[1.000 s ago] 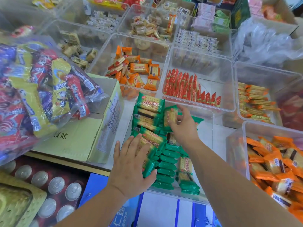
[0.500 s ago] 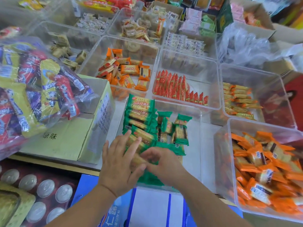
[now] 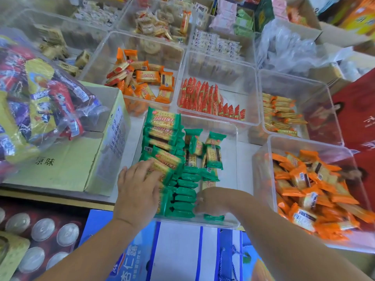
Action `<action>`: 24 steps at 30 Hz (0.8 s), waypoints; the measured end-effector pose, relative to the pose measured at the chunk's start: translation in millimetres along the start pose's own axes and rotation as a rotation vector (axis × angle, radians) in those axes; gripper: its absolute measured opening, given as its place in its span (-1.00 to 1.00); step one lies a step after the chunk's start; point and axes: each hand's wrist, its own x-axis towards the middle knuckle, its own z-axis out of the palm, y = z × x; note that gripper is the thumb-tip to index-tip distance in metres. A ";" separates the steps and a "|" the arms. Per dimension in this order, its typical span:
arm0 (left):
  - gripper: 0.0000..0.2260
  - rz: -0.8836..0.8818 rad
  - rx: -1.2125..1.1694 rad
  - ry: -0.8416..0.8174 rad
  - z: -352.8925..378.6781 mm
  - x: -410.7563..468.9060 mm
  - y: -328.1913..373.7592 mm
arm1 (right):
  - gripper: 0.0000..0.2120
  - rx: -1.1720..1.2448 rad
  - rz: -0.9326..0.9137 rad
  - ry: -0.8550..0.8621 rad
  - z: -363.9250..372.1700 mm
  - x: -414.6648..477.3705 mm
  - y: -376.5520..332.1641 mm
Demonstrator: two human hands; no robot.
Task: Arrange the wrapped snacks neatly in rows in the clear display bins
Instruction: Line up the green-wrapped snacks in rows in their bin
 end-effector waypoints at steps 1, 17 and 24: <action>-0.75 -0.001 -0.004 0.006 -1.0 0.0 0.4 | -0.62 0.006 0.021 -0.023 3.0 2.9 -4.4; -0.57 -0.012 0.005 -0.098 -9.0 2.2 -0.3 | -0.70 0.044 -0.165 0.384 -18.9 -32.8 27.7; -0.58 -0.014 0.025 -0.117 -7.3 3.8 0.0 | -0.59 0.414 -0.087 0.868 -73.0 -6.7 26.3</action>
